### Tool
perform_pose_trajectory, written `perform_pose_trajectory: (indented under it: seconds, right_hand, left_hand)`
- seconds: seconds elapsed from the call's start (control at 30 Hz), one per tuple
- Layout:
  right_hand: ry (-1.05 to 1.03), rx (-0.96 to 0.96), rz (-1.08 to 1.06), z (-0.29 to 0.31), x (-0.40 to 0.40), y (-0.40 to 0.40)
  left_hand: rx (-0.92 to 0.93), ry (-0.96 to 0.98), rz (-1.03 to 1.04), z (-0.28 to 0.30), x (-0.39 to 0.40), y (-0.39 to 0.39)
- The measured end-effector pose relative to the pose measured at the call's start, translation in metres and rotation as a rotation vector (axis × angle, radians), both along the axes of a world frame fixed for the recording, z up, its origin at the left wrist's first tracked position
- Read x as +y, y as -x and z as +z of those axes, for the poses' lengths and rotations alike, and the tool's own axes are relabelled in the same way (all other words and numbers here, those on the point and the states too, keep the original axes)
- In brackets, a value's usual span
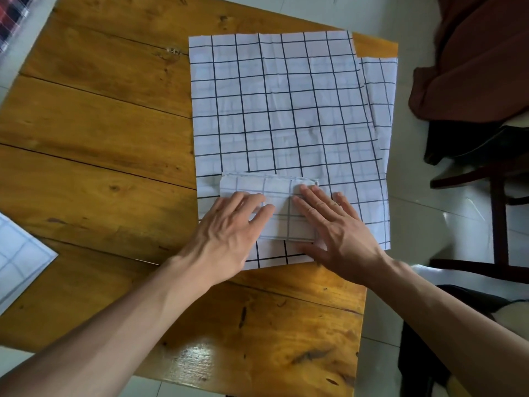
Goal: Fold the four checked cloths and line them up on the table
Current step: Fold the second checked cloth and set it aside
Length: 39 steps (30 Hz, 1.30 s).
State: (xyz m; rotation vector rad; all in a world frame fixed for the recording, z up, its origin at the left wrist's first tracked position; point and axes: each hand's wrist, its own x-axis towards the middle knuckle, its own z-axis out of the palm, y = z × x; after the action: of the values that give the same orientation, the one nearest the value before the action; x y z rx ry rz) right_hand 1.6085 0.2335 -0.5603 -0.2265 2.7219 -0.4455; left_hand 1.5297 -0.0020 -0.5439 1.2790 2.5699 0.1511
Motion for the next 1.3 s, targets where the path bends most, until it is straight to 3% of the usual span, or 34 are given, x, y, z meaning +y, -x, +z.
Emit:
perform_pose_trajectory:
  seconds: [0.2,0.33,0.53,0.7,0.87,1.03,1.3]
  right_hand:
    - [-0.06,0.028,0.009,0.008,-0.001,0.006]
    - [0.008,0.113,-0.057,0.01,-0.009,0.005]
    - [0.127,0.399,-0.174,0.021,-0.02,0.007]
    - [0.238,0.337,-0.258,0.053,-0.025,0.018]
    - [0.308,0.327,-0.278,0.116,-0.036,0.02]
    - [0.323,0.266,-0.2,0.216,-0.054,0.005]
    - [0.386,0.422,-0.035,0.363,-0.09,-0.056]
  left_hand:
    - [0.076,0.052,0.043,0.007,0.011,0.003]
    - [0.091,-0.136,0.118,0.0,0.007,0.004]
    - [0.13,-0.325,0.188,0.02,0.003,0.005]
    - [0.151,-0.426,0.244,0.052,-0.011,0.011]
    - [0.154,-0.479,0.295,0.105,-0.037,0.01]
    - [0.13,-0.447,0.338,0.197,-0.07,-0.018]
    - [0.153,-0.415,0.339,0.34,-0.118,-0.1]
